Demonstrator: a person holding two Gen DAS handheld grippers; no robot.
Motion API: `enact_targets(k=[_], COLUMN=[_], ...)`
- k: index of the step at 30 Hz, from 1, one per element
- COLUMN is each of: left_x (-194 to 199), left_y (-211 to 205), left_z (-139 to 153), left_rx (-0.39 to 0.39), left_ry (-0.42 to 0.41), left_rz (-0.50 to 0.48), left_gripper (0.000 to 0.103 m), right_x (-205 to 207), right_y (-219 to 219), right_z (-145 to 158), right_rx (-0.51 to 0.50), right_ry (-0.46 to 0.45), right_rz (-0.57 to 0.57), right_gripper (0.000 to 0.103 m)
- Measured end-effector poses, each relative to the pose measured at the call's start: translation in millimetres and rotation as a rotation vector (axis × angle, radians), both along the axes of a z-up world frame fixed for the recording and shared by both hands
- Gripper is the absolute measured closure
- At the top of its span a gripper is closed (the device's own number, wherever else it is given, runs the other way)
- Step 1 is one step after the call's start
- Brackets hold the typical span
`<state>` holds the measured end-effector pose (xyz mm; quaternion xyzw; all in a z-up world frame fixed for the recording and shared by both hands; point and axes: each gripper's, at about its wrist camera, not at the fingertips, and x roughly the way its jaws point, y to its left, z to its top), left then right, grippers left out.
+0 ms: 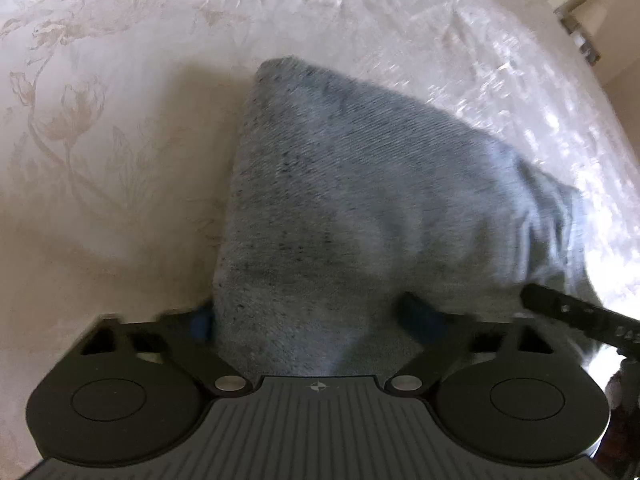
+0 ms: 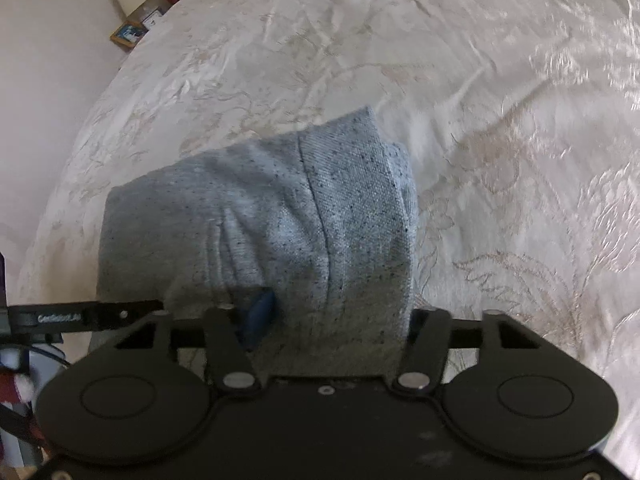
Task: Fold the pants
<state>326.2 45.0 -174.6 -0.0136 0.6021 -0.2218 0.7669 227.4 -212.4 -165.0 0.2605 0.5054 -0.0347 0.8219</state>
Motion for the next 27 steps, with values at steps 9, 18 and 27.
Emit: enact_targets(k=[9,18,27], left_x=[-30,-82,-114], left_y=[7,-59,-156], left_z=[33,65,57], left_rx=[-0.002,-0.094,-0.011], left_ry=[-0.098,-0.054,-0.107], left_rz=[0.033,-0.073,-0.162], left_gripper=[0.085,0.086,0.086], right_x=[-27,-99,-149], right_y=[0,-70,-174], right_z=[55,101,81], right_rx=[-0.013,-0.147,-0.294], right_ry=[-0.072,-0.066,0.070], right_rz=[-0.001,-0.050,-0.230], right_gripper=[0.074,0.077,0.060])
